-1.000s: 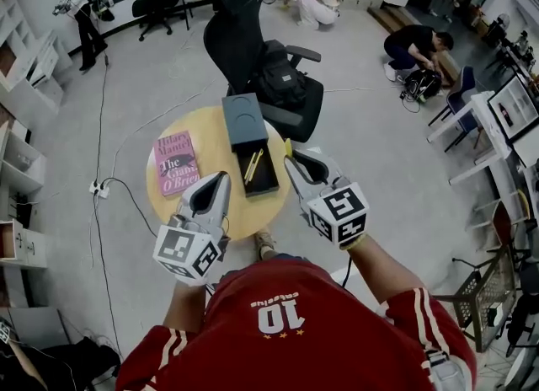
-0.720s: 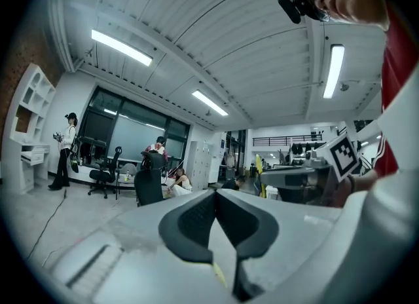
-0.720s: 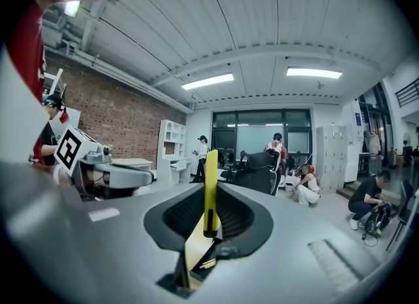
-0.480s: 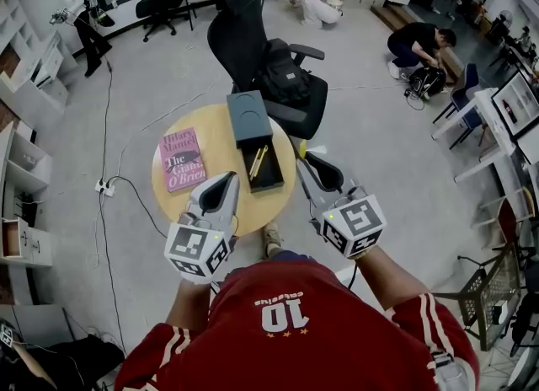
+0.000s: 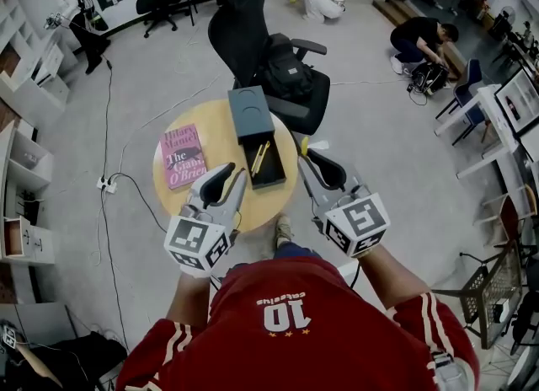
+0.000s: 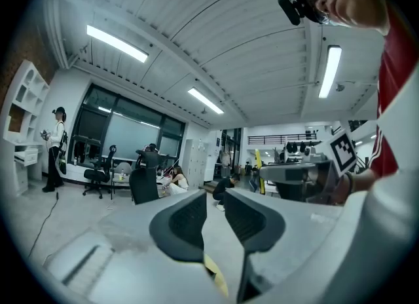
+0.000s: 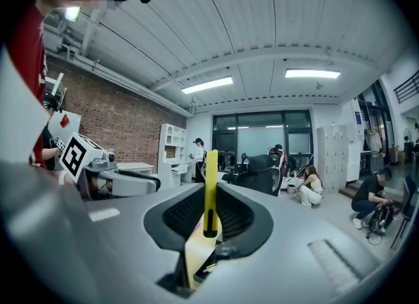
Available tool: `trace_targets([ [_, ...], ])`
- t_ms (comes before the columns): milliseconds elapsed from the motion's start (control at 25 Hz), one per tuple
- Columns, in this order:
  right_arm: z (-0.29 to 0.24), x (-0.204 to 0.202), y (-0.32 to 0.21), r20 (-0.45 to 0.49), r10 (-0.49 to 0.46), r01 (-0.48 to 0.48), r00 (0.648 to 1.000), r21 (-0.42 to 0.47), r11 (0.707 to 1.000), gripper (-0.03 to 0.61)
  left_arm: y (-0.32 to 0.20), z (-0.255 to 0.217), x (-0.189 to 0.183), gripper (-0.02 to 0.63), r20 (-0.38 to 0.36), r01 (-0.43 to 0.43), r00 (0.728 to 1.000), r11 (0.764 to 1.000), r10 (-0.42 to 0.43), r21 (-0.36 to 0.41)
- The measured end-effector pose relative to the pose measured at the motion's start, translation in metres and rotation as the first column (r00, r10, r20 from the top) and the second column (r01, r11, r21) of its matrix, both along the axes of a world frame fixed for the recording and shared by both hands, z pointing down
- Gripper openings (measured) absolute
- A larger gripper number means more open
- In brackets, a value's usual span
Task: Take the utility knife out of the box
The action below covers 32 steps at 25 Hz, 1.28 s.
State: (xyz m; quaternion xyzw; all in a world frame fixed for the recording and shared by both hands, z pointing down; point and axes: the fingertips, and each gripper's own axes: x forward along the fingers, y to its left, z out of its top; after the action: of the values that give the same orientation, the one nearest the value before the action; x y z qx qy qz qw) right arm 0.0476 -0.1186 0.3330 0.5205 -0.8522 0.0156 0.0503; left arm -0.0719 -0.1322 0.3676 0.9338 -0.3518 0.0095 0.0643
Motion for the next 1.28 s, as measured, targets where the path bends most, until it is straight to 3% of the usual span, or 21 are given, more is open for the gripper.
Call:
trace_targets([
  [320, 0.000, 0.013, -0.009, 0.004, 0.012, -0.012, 1.000, 0.001, 1.000, 0.051, -0.014, 0.009, 0.024, 0.178, 0.012, -0.075, 0.997, 0.997, 0.075, -0.017],
  [440, 0.002, 0.023, -0.015, 0.010, 0.025, -0.025, 1.000, -0.005, 1.000, 0.051, -0.025, 0.018, 0.033, 0.179, 0.032, -0.080, 0.996, 0.996, 0.081, -0.035],
  [680, 0.011, 0.040, -0.032, 0.021, 0.050, -0.049, 0.999, -0.019, 0.999, 0.051, -0.058, 0.062, 0.050, 0.179, 0.047, -0.077, 0.995, 0.988, 0.084, -0.137],
  [960, 0.025, 0.059, -0.051, 0.045, 0.063, -0.061, 0.997, -0.046, 0.997, 0.051, -0.095, 0.119, 0.072, 0.179, 0.141, -0.065, 0.985, 0.974, 0.096, -0.215],
  [1280, 0.048, 0.075, -0.077, 0.056, 0.062, -0.056, 0.997, -0.097, 0.994, 0.051, -0.125, 0.204, 0.086, 0.179, 0.283, -0.052, 0.948, 0.946, 0.147, -0.319],
])
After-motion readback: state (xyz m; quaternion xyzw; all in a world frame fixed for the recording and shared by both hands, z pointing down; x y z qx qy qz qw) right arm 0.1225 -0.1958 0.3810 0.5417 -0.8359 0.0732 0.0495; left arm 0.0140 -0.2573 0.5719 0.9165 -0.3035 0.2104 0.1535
